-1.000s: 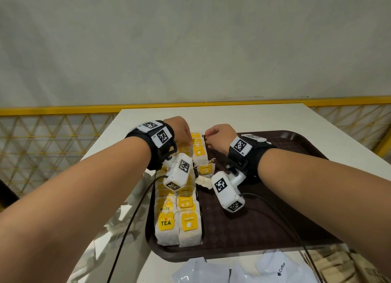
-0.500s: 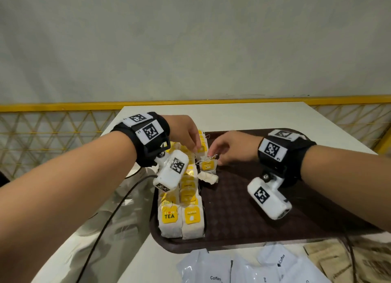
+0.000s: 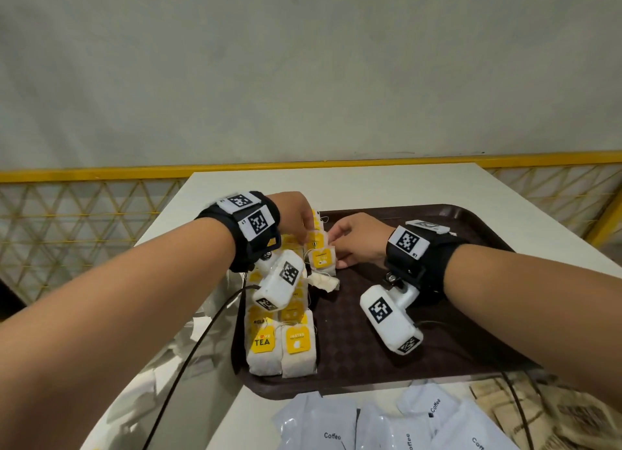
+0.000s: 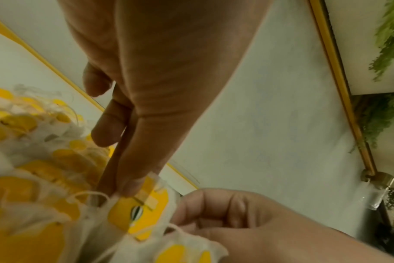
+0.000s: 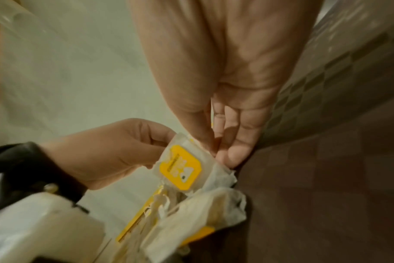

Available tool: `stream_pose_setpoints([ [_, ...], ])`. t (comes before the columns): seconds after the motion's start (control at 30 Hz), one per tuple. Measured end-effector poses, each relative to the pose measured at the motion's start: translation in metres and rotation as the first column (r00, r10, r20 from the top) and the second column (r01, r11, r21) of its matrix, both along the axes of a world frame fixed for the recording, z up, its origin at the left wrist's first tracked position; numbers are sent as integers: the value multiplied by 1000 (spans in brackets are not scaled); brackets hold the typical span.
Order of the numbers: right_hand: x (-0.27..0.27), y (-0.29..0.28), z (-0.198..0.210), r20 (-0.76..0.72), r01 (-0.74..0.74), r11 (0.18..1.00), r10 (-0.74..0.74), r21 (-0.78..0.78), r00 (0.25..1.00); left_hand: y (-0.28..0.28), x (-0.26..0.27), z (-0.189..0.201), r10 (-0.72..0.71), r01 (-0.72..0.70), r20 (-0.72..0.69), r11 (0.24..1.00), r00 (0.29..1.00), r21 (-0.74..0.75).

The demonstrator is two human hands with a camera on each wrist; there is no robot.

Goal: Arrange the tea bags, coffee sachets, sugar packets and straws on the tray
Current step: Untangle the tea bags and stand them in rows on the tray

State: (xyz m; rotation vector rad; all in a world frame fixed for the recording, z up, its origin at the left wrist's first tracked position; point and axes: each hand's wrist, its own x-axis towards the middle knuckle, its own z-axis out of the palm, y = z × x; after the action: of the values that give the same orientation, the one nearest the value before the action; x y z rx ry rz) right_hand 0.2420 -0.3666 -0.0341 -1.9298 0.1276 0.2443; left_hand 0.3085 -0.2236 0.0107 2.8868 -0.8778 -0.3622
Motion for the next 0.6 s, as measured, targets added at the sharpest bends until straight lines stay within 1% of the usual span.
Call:
stream_pose_setpoints([
  [0.07,-2,-4,4,-18,-16,998,15,-61,1000,-1,3,-3,20,-20,21,1000,1000,-6],
  [0.13,-5,-7,8,-63,-82,989,75,-126,995,-2,6,-6,38,-38,20,999,999,8],
  [0.23,-10,-8,10,-137,-152,977,132,-149,982,-2,9,-4,60,-60,33,998,998,4],
  [0.3,-12,-6,9,-144,-139,979,117,-150,983,1,11,1,77,-75,56,997,995,-36],
  [0.33,-11,-5,9,-143,-119,983,99,-143,985,3,11,5,81,-79,46,995,996,-55],
  [0.4,-9,-3,9,-150,-84,989,65,-122,987,8,10,13,63,-67,-58,996,996,-53],
  [0.47,-6,1,10,-168,-65,992,47,-109,985,9,5,17,29,-25,-167,999,986,25],
  [0.53,-4,6,11,-184,-49,993,28,-108,983,7,1,16,2,14,-156,995,988,101],
  [0.6,-3,9,12,-197,-40,993,18,-109,980,4,0,12,-25,37,-107,993,994,113],
])
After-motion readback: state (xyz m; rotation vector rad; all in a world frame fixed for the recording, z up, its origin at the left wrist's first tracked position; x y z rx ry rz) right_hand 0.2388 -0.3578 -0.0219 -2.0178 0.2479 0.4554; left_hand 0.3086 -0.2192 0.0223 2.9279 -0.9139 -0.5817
